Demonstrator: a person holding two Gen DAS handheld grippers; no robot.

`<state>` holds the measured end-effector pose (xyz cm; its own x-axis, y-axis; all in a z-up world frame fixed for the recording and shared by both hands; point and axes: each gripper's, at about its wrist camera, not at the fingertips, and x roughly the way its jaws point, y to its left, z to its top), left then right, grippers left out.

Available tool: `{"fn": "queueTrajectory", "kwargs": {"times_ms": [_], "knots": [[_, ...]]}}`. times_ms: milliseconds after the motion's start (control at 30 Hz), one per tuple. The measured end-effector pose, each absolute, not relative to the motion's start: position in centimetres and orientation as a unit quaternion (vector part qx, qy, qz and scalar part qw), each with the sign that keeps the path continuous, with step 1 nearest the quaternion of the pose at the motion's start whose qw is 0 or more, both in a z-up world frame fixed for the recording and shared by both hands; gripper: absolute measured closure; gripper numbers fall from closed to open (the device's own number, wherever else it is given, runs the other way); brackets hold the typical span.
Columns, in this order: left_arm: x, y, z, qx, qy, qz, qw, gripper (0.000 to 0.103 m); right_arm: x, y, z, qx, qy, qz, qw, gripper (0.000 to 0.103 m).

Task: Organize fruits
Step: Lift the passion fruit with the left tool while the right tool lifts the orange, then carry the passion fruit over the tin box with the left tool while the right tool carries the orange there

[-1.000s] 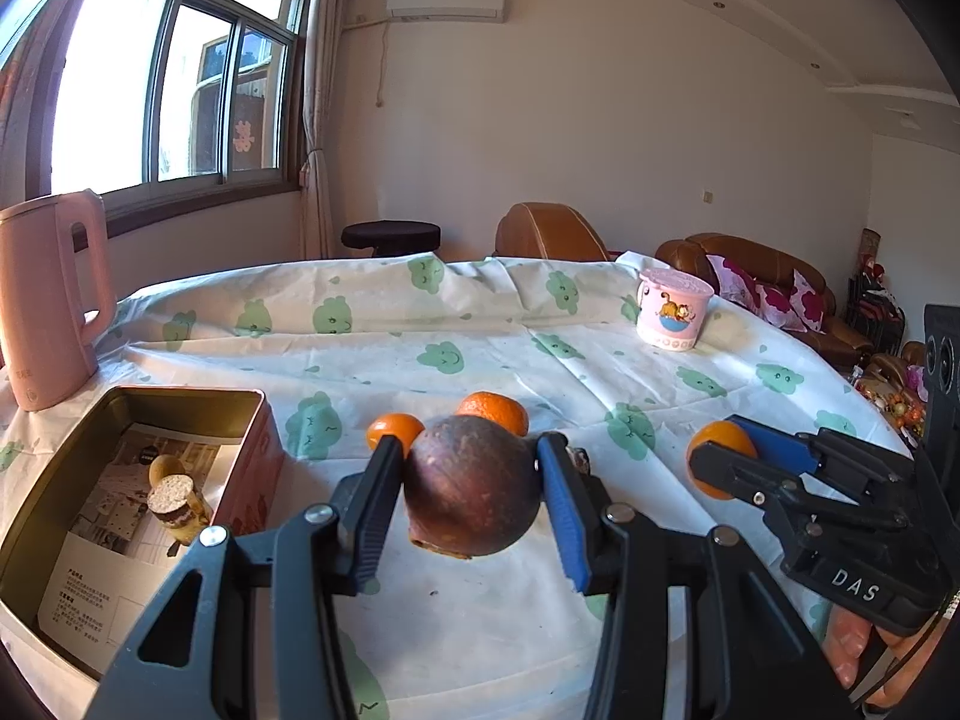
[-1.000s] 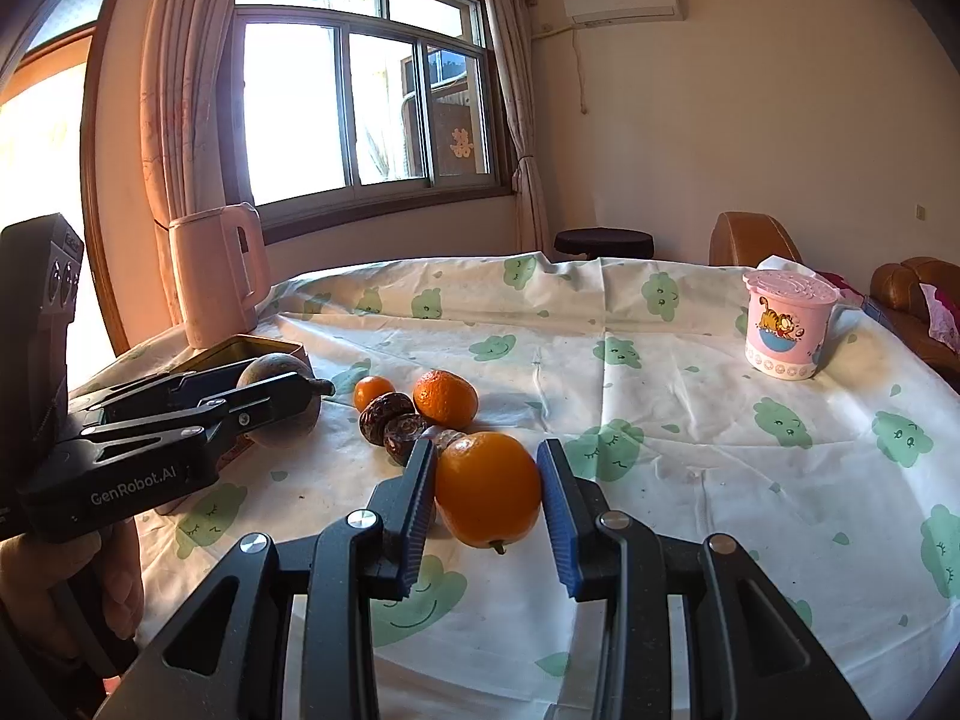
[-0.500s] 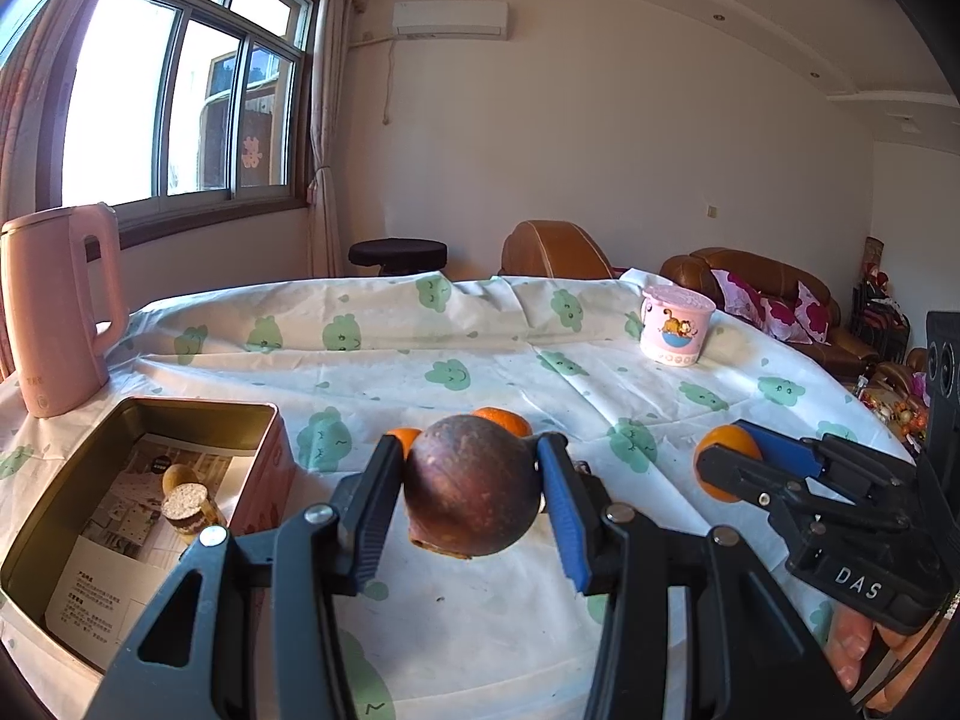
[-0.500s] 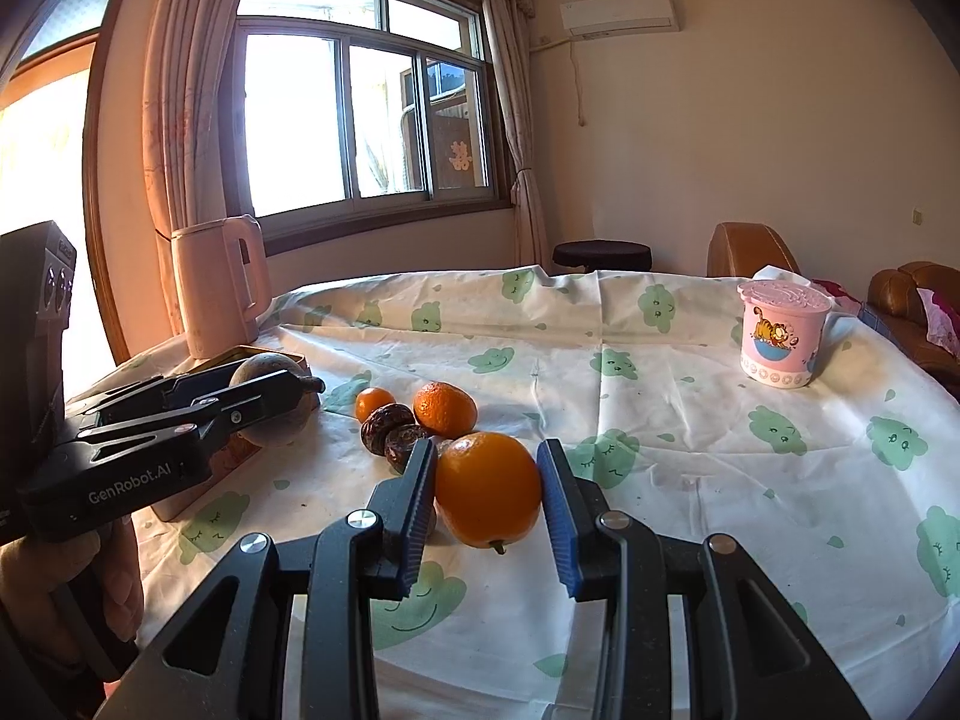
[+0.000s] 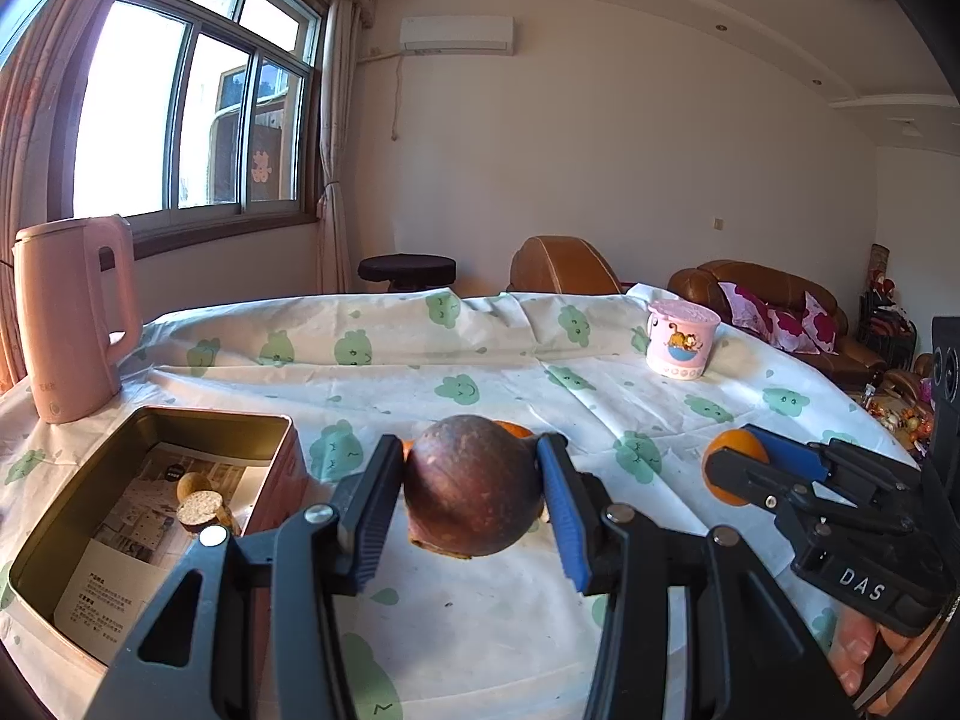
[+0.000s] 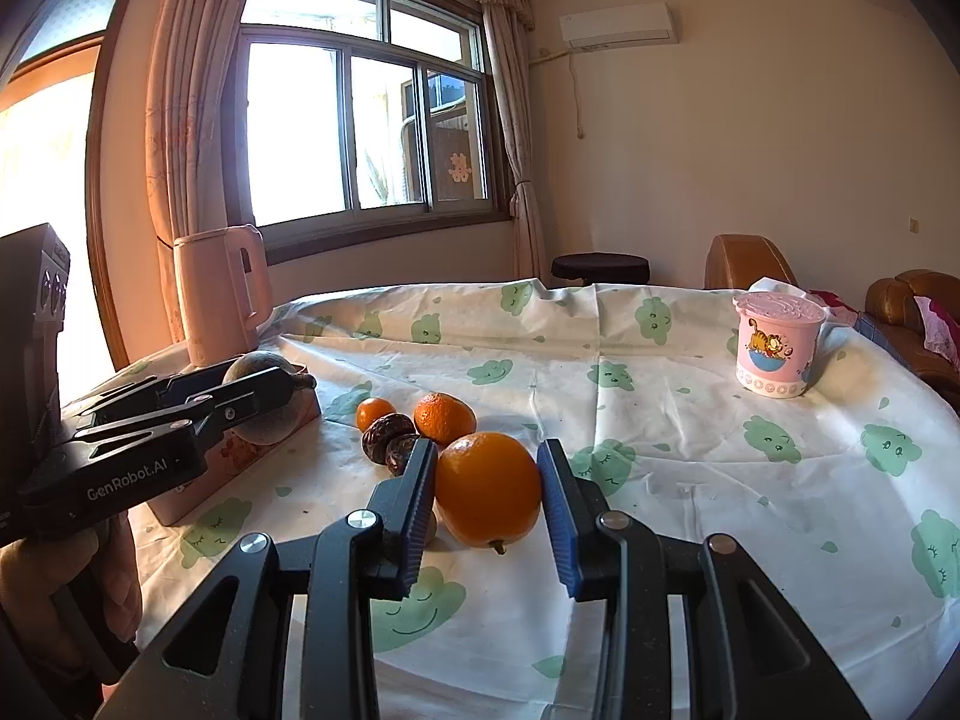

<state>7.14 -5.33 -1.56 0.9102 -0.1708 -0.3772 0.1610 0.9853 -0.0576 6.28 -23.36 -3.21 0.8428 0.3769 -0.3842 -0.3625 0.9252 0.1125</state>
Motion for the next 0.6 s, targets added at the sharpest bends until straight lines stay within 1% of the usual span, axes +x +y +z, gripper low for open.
{"fn": "queueTrajectory", "kwargs": {"times_ms": [300, 600], "knots": [[6.5, -5.0, -1.4, -0.01, 0.189, -0.077, 0.979, 0.055, 5.9, -22.7, -3.0, -0.002, 0.195, 0.184, 0.963, 0.067], [5.8, -3.0, -1.4, -0.017, 0.193, -0.064, 0.979, 0.055, 5.8, -20.7, -1.6, -0.016, 0.19, 0.207, 0.96, 0.067]]}}
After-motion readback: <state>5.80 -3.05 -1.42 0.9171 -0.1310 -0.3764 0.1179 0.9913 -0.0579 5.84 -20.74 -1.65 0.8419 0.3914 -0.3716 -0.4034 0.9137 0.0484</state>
